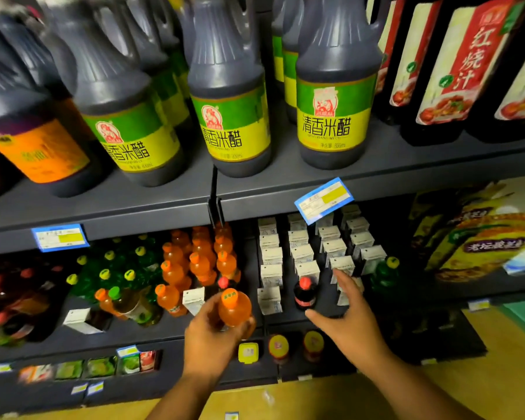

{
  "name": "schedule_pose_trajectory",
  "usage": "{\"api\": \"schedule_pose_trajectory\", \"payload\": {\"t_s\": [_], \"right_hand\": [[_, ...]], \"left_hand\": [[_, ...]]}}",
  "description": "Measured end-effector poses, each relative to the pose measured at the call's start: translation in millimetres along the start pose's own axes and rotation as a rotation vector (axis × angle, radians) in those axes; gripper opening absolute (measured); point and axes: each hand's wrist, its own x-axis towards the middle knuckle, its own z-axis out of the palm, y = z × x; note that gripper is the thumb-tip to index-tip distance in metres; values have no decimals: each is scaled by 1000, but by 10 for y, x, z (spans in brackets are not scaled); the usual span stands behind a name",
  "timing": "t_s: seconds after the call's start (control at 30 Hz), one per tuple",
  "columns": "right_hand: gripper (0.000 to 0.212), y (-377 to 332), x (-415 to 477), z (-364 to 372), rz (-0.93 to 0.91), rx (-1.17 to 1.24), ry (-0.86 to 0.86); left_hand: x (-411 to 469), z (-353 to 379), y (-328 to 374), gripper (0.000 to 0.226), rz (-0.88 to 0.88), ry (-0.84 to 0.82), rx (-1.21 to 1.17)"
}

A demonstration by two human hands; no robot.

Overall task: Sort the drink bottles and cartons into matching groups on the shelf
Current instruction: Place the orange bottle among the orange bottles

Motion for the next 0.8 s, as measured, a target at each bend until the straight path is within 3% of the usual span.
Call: {"api": "schedule_pose_trajectory", "payload": {"t_s": [0.37,0.57,0.8], "right_hand": [[101,25,24,193,-46,-6,-197],[114,-110,-26,360,-53,37,-278],[78,-208,-25,718,-20,43,-202]], "left_hand": [[-102,399,514,52,81,-101,-39],[-195,458,636,59,121,-174,-46],[-48,265,493,62,178,-271,-18]]}}
